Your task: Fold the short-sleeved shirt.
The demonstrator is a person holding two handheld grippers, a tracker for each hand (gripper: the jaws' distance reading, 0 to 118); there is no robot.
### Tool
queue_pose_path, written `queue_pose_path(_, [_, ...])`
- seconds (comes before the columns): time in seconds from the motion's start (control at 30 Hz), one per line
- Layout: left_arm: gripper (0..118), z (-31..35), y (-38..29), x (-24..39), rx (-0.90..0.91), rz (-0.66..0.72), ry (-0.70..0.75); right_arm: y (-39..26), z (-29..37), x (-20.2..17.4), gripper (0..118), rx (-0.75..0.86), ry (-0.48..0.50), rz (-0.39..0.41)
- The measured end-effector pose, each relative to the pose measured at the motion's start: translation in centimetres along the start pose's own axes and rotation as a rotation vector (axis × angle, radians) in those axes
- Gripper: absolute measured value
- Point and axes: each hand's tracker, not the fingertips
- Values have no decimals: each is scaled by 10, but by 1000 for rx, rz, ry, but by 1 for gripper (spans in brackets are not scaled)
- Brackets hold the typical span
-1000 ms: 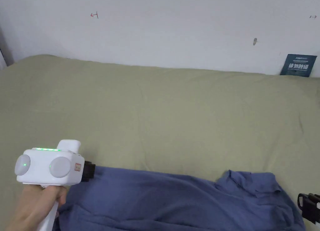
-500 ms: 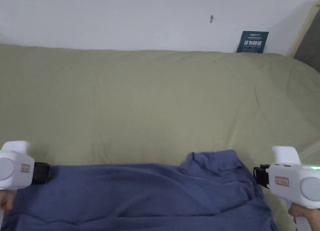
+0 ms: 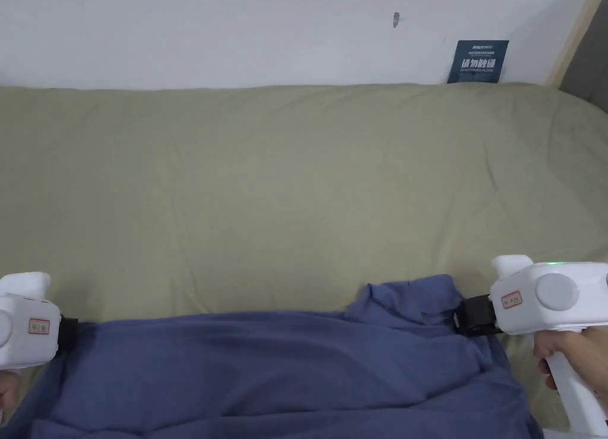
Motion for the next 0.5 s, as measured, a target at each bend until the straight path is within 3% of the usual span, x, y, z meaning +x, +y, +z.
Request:
queue_pose_path(0.03, [0,0,0,1,-1,-1,1,0,5,1,65,11,27,-4])
queue_pose_path(0.07, [0,1,0,2,-1,-3,3,-1,12,0,47,16,17,1])
queue_pose_path(0.1, [0,2,0,3,-2,-5,5,-2,17,1,1,34,11,22])
queue_pose_path(0.33, [0,33,-1,-5,17,23,-15,-6,71,8,1,107,108,-45])
queue_pose_path(0.5, [0,79,-11,-12,73,21,-39,-23,118,5,1,175,120,-21])
